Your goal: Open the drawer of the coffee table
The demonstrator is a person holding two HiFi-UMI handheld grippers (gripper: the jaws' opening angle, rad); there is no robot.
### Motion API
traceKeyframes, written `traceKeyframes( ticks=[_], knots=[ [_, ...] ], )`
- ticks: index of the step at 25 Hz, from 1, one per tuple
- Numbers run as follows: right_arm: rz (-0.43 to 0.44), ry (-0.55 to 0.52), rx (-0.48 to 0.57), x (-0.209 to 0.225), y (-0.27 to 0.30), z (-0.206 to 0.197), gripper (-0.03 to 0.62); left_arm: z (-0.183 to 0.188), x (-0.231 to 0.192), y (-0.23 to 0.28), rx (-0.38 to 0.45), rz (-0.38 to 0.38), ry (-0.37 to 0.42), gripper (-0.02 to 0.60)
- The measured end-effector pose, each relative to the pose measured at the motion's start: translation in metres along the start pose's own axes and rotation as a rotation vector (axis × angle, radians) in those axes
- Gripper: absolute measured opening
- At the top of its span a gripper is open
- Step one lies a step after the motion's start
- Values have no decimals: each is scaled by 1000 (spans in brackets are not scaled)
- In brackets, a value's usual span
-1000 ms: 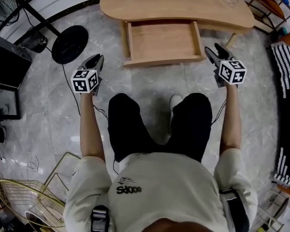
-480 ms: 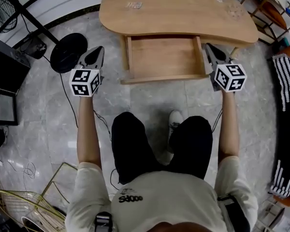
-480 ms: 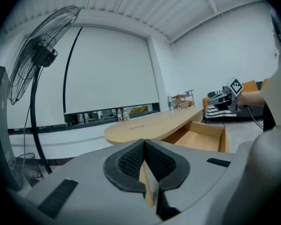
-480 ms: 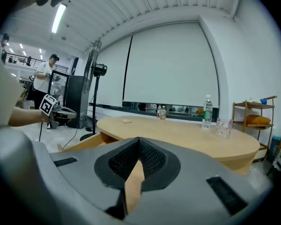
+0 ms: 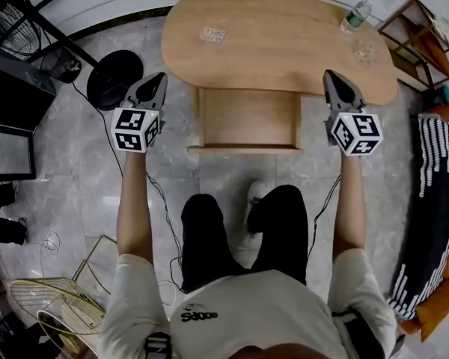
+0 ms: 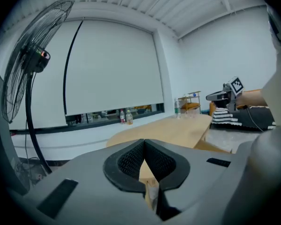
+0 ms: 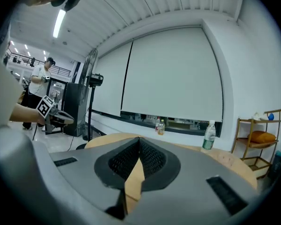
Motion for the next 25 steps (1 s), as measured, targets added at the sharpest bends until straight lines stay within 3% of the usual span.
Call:
traceKeyframes(
  ticks=[4,12,18,25],
  knots=[
    [-10,-14,-32,20,-1,95,6,84,-12,-24,-28,11,-52,18],
    [40,-86,-128,14,-30,280,6,240,-21,-92,-49,0,-87,18],
    [31,-63,-136,7,-58,366,6,325,-28,-152,-31,16,-63,18],
    [73,-92,-114,-36,-110,440,6,388,-21,-232,12,29,-39,18]
  ],
)
Point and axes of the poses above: the fingertips, and each gripper's own axes: y forward along the fingers, x to its right, z out of its top, the point moved 8 cm from there along -y, backward along the fingers, and after that the axes turned 1 degree about -x, right-handed, at the moved point
